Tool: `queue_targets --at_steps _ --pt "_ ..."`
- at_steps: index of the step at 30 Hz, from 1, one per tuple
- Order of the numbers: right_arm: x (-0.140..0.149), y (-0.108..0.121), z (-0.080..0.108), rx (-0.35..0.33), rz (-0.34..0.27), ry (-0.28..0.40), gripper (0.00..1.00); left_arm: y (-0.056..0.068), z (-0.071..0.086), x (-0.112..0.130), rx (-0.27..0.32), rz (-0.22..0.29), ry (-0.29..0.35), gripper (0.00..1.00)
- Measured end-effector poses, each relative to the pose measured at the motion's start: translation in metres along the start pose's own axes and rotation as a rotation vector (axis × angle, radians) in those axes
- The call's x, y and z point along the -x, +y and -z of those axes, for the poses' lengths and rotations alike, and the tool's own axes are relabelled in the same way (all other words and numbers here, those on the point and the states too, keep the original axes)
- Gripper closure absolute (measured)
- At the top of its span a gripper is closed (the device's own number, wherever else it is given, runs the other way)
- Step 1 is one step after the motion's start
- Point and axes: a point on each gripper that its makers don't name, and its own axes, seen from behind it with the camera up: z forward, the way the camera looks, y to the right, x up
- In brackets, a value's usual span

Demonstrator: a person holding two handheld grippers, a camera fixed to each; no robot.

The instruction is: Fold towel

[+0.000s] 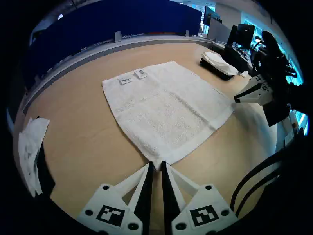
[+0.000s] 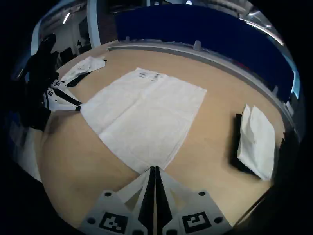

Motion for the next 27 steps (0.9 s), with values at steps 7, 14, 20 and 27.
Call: queue_targets --at_steps 7,14,20,27 --pt "0.013 -0.005 -0.002 -0.006 0.04 -0.032 0.42 0.002 -0.002 0.0 0.002 -0.003 -0.002 0.85" --pt "0.02 -0.006 -0.007 -0.014 0.021 -0.045 0.54 0.002 -0.004 0.001 0.004 -0.005 -0.004 0.85" --pt "0.024 -0.005 -0.007 -0.017 0.034 -0.057 0.69 0.002 -0.006 0.002 0.005 -0.003 -0.006 0.85" --pt "0.023 -0.006 -0.007 -0.031 0.008 -0.058 0.87 0.002 -0.006 0.003 0.005 -0.007 -0.009 0.85"
